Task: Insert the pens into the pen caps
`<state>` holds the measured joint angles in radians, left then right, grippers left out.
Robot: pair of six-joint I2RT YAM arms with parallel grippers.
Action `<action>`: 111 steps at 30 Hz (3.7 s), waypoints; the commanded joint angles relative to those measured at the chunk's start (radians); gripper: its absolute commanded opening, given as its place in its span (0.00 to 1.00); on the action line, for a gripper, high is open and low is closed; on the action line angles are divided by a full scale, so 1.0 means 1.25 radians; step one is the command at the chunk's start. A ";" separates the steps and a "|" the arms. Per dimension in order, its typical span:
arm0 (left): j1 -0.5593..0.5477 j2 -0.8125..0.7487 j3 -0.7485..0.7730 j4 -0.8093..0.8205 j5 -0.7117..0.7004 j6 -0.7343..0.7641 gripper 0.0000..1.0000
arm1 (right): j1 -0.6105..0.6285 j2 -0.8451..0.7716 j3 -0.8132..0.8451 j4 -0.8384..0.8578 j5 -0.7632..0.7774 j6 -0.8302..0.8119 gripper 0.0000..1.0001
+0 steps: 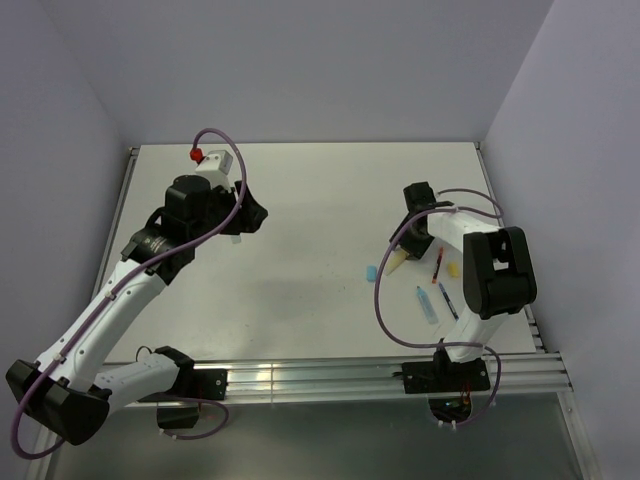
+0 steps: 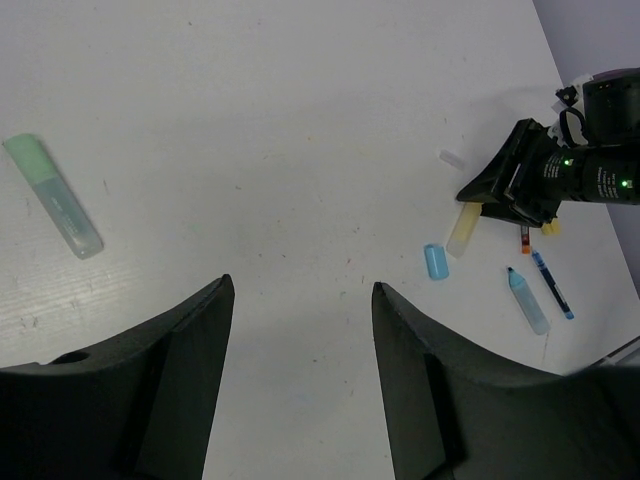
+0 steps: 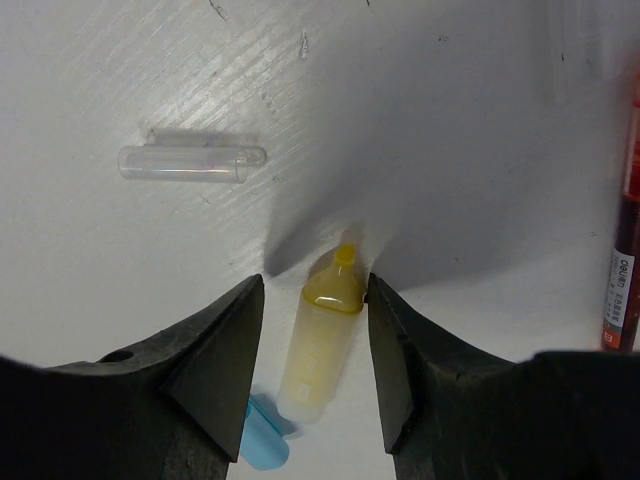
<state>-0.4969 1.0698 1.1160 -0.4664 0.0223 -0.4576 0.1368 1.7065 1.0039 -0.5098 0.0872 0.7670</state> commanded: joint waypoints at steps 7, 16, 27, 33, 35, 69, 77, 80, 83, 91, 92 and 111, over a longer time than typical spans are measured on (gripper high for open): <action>0.013 0.004 -0.007 0.044 0.032 -0.005 0.62 | -0.005 0.036 0.022 -0.020 0.037 -0.034 0.45; 0.024 0.024 -0.014 0.053 0.066 -0.011 0.62 | 0.016 0.035 0.007 -0.017 0.052 -0.053 0.23; 0.024 0.057 -0.053 0.143 0.247 -0.023 0.60 | 0.015 -0.032 0.025 -0.013 0.046 -0.080 0.00; 0.024 0.084 -0.067 0.193 0.348 -0.033 0.60 | 0.015 -0.094 0.063 -0.038 0.039 -0.104 0.00; 0.026 0.090 -0.073 0.216 0.370 -0.035 0.60 | 0.015 -0.104 0.079 -0.047 0.037 -0.109 0.00; 0.024 0.132 -0.114 0.345 0.496 -0.068 0.66 | 0.482 -0.039 0.657 -0.224 0.020 -0.018 0.00; 0.024 0.126 -0.116 0.347 0.496 -0.074 0.61 | 0.515 -0.031 0.666 -0.211 0.022 -0.006 0.00; 0.026 0.120 -0.120 0.347 0.491 -0.077 0.56 | 0.523 -0.026 0.665 -0.207 0.022 -0.002 0.00; 0.026 0.121 -0.117 0.346 0.491 -0.078 0.47 | 0.531 -0.031 0.654 -0.198 0.025 0.000 0.00; 0.024 0.122 -0.114 0.331 0.474 -0.082 0.00 | 0.536 -0.050 0.638 -0.192 0.038 -0.011 0.15; 0.026 0.122 -0.114 0.325 0.475 -0.082 0.00 | 0.537 -0.055 0.634 -0.193 0.053 -0.011 0.26; 0.016 0.007 -0.122 0.045 0.208 -0.049 0.00 | 0.082 -0.479 0.105 -0.256 0.112 -0.061 0.56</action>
<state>-0.4690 1.1198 0.9821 -0.4171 0.2863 -0.5350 0.3080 1.1481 1.2297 -0.8001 0.2226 0.7078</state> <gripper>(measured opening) 0.215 0.558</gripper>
